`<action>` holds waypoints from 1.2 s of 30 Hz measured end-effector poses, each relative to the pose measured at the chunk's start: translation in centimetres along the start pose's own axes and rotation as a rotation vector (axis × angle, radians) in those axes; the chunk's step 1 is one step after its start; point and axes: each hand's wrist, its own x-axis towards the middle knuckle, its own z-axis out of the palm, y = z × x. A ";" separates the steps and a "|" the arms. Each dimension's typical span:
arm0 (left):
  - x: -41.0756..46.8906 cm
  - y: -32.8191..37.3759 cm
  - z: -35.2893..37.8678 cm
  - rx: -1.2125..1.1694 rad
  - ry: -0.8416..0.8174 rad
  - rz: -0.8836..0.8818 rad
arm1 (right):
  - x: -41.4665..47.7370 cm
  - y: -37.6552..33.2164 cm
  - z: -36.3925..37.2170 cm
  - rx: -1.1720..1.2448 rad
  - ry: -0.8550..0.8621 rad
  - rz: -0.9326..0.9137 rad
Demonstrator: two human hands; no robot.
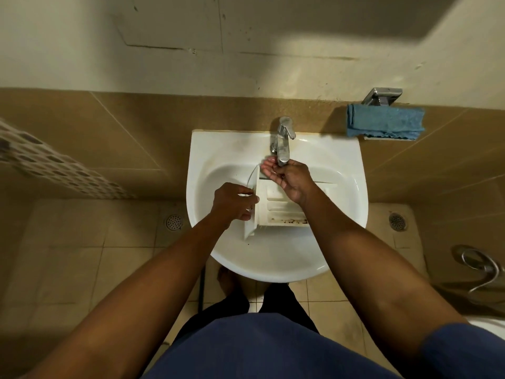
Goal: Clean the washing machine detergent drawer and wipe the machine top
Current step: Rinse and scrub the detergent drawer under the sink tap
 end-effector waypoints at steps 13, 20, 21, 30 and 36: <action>0.1 -0.1 0.1 -0.002 0.009 -0.012 | -1.2 -1.7 -0.9 -0.187 0.032 0.073; -0.1 -0.1 0.0 -0.001 0.012 -0.004 | -9.1 4.1 -2.1 -0.539 -0.078 0.049; -0.1 -0.1 0.0 0.001 0.011 -0.003 | -10.2 4.3 -2.5 -0.553 -0.101 0.077; -0.2 0.4 0.1 0.012 -0.007 -0.017 | -6.8 3.0 -1.4 -0.439 -0.043 0.010; -0.1 0.0 0.0 0.014 0.006 0.002 | -10.9 5.4 -3.1 -0.682 -0.125 -0.034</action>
